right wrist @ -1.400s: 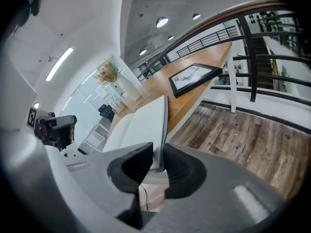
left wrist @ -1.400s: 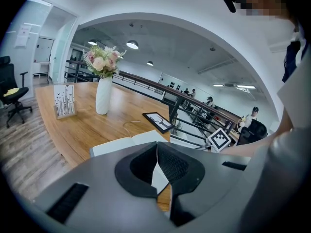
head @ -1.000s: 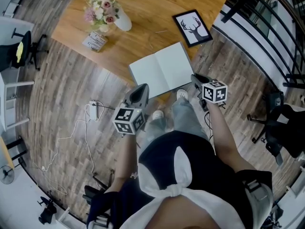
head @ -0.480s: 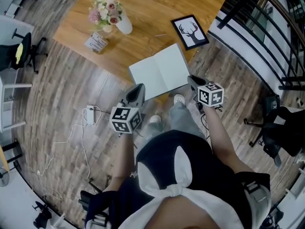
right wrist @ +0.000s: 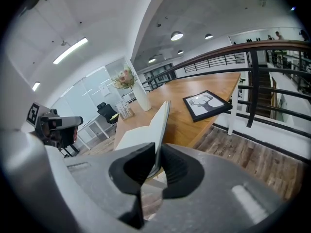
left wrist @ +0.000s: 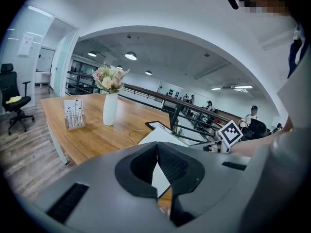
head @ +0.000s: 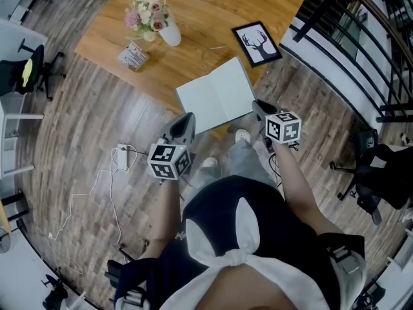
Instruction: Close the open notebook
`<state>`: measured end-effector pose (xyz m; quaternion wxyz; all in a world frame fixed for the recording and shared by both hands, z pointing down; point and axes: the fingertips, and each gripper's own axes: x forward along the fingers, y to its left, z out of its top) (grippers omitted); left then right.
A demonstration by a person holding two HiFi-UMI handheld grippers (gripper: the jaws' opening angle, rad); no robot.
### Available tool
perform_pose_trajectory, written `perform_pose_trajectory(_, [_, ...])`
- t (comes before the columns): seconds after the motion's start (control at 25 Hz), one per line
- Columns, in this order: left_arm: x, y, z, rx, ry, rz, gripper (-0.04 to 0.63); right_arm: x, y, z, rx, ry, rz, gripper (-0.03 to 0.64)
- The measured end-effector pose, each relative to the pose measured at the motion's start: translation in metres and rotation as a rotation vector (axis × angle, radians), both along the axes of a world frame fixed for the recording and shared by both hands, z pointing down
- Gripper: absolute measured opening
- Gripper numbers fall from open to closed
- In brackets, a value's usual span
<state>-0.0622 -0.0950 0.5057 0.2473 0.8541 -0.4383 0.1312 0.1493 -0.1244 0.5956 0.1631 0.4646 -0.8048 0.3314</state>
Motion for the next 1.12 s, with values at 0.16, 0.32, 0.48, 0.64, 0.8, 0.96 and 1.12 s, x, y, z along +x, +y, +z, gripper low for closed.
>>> perform_pose_trajectory(0.16, [-0.003, 0.009, 0.0, 0.0, 0.0, 0.002, 0.018, -0.005, 0.003, -0.007, 0.017, -0.003, 0.0, 0.035])
perform_pose_trajectory(0.32, [-0.01, 0.014, -0.002, 0.003, 0.0, -0.005, 0.02, -0.009, 0.005, -0.012, 0.03, -0.005, 0.004, 0.034])
perform_pose_trajectory(0.48, [-0.017, 0.019, -0.002, 0.005, -0.001, -0.012, 0.018, -0.013, 0.006, -0.015, 0.038, -0.001, 0.003, 0.034])
perform_pose_trajectory(0.64, [-0.023, 0.025, -0.002, 0.004, 0.001, -0.016, 0.018, -0.018, 0.009, -0.021, 0.05, 0.0, 0.003, 0.034])
perform_pose_trajectory(0.8, [-0.026, 0.031, 0.0, 0.001, 0.002, -0.011, 0.018, -0.025, 0.01, -0.025, 0.063, -0.002, 0.0, 0.032])
perform_pose_trajectory(0.96, [-0.028, 0.035, -0.001, 0.003, 0.006, -0.01, 0.018, -0.03, 0.013, -0.029, 0.072, -0.008, -0.001, 0.031])
perform_pose_trajectory(1.12, [-0.033, 0.04, -0.003, 0.007, 0.009, -0.015, 0.018, -0.038, 0.016, -0.035, 0.082, -0.022, -0.008, 0.029])
